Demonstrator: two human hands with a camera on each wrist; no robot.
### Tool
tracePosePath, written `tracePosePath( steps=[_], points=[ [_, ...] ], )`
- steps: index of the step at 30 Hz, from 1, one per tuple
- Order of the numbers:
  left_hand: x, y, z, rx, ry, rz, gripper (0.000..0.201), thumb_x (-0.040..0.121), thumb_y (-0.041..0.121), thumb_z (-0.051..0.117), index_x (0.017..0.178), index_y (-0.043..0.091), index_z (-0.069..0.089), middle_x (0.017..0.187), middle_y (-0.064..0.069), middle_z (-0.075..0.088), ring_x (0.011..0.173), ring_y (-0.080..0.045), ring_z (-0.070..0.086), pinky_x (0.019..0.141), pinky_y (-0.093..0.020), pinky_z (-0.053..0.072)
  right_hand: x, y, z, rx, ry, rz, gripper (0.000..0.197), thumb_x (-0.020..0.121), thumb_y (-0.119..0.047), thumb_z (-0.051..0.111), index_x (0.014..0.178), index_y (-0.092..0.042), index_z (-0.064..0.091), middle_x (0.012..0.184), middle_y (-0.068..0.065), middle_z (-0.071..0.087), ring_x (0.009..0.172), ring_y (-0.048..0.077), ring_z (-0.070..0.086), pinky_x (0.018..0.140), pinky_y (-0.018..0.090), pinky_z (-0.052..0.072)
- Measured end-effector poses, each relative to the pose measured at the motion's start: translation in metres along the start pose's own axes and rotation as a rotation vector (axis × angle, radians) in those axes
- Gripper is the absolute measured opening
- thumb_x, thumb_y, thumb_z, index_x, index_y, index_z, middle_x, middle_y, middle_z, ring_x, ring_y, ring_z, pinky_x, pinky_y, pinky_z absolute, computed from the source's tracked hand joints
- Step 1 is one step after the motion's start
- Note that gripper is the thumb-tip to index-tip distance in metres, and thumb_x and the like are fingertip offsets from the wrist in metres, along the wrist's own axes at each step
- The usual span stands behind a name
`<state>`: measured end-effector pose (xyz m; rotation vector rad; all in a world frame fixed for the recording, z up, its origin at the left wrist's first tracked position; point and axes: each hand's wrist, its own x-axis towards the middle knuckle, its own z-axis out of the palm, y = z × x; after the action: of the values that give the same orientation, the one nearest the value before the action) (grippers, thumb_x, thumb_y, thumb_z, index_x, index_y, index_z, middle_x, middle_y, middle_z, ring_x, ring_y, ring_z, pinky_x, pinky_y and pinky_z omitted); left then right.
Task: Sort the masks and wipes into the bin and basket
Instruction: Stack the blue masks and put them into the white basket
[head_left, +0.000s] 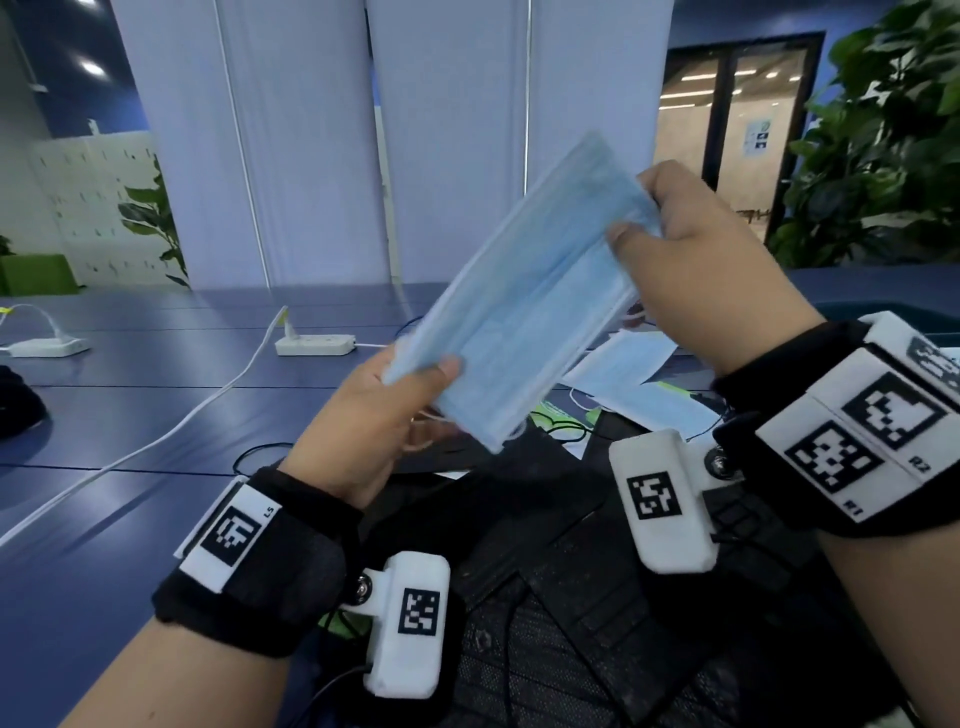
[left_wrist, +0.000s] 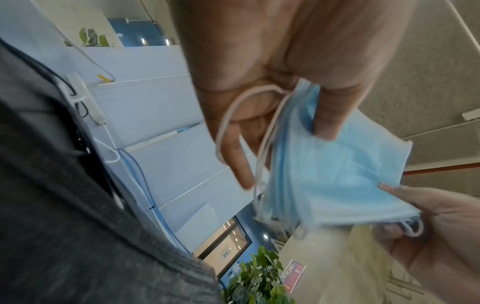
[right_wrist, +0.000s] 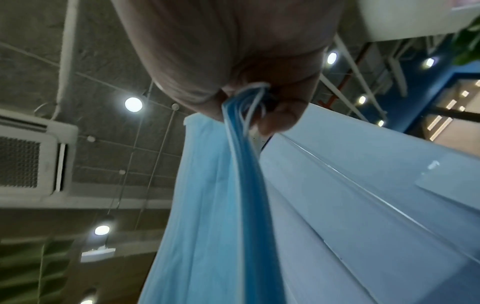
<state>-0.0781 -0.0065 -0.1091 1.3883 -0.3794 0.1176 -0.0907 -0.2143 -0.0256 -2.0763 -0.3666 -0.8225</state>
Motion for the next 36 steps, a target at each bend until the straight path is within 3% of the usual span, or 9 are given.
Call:
tracePosePath(
  steps=[3,9,12,18,21,26,31,33,36],
  points=[
    [0.002,0.007,0.0,-0.083,0.023,0.084,0.033,0.078,0.013,0.067,0.11,0.02,0.061,0.104,0.004,0.072,0.095,-0.013,0.068,0.081,-0.032,0.056,0.005,0.006,0.002,0.246,-0.009,0.174,0.015,0.094,-0.015,0.044,0.106,-0.012,0.051,0.095,0.008,0.058,0.062,0.017,0.053,0.041,0.023,0.042],
    [0.011,0.016,0.015,0.0,0.015,0.063,0.028,0.082,0.023,0.065,0.109,0.021,0.062,0.102,0.011,0.072,0.094,-0.007,0.067,0.084,-0.023,0.051,0.006,0.009,-0.011,0.363,0.057,0.18,0.029,0.092,-0.011,0.051,0.113,-0.029,0.041,0.092,0.008,0.061,0.055,0.014,0.053,0.04,0.02,0.042],
    [0.018,0.037,0.036,-0.051,0.011,0.039,0.013,0.093,0.018,0.051,0.101,0.021,0.061,0.09,0.008,0.074,0.078,-0.014,0.067,0.07,-0.029,0.055,0.002,0.01,-0.036,0.262,0.108,0.063,0.047,0.091,-0.01,0.05,0.119,-0.046,0.038,0.084,0.014,0.055,0.051,0.016,0.049,0.041,0.019,0.043],
    [0.039,0.06,0.107,0.038,-0.058,-0.027,0.005,0.099,0.019,0.045,0.099,0.02,0.05,0.07,0.0,0.055,0.033,-0.004,0.045,0.031,-0.01,0.028,-0.01,0.025,-0.107,-0.025,0.2,0.059,0.017,0.092,-0.013,0.052,0.088,-0.02,0.067,0.056,-0.02,0.056,0.036,0.001,0.045,0.043,0.011,0.041],
    [0.051,0.053,0.152,0.15,-0.126,-0.095,0.008,0.099,0.022,0.045,0.105,0.017,0.045,0.063,-0.001,0.051,0.031,-0.004,0.036,0.032,-0.009,0.023,-0.028,0.04,-0.156,-0.175,0.129,0.089,0.012,0.09,-0.026,0.06,0.099,-0.024,0.068,0.09,-0.007,0.064,0.051,-0.006,0.058,0.058,0.009,0.05],
    [0.051,0.035,0.23,0.433,-0.245,-0.087,0.015,0.096,0.029,0.048,0.085,0.019,0.044,0.066,-0.003,0.05,0.046,-0.011,0.041,0.042,-0.019,0.027,-0.056,0.065,-0.219,-0.575,0.024,0.287,0.043,0.085,-0.031,0.066,0.127,-0.025,0.058,0.126,0.007,0.059,0.107,0.024,0.06,0.091,0.035,0.043],
    [0.052,0.013,0.286,0.657,-0.378,0.014,0.017,0.094,0.025,0.052,0.1,0.009,0.055,0.085,-0.009,0.063,0.06,-0.012,0.062,0.051,-0.019,0.047,-0.075,0.099,-0.246,-0.607,-0.027,0.562,0.037,0.091,-0.014,0.055,0.128,-0.022,0.057,0.099,0.009,0.061,0.092,0.035,0.065,0.076,0.04,0.051],
    [0.054,0.005,0.301,0.825,-0.377,0.017,0.048,0.092,0.032,0.055,0.13,0.005,0.043,0.114,-0.01,0.062,0.092,-0.022,0.063,0.072,-0.027,0.049,-0.075,0.12,-0.25,-0.616,-0.03,0.593,0.038,0.09,-0.009,0.052,0.127,-0.018,0.058,0.106,0.009,0.061,0.083,0.033,0.064,0.072,0.04,0.05],
    [0.058,-0.01,0.313,1.007,-0.377,0.023,0.055,0.091,0.033,0.058,0.133,0.004,0.039,0.123,-0.01,0.058,0.096,-0.022,0.055,0.073,-0.026,0.042,-0.072,0.151,-0.253,-0.63,-0.058,0.623,0.041,0.09,-0.003,0.047,0.127,-0.015,0.057,0.12,0.009,0.058,0.064,0.015,0.05,0.058,0.029,0.037]
  ],
)
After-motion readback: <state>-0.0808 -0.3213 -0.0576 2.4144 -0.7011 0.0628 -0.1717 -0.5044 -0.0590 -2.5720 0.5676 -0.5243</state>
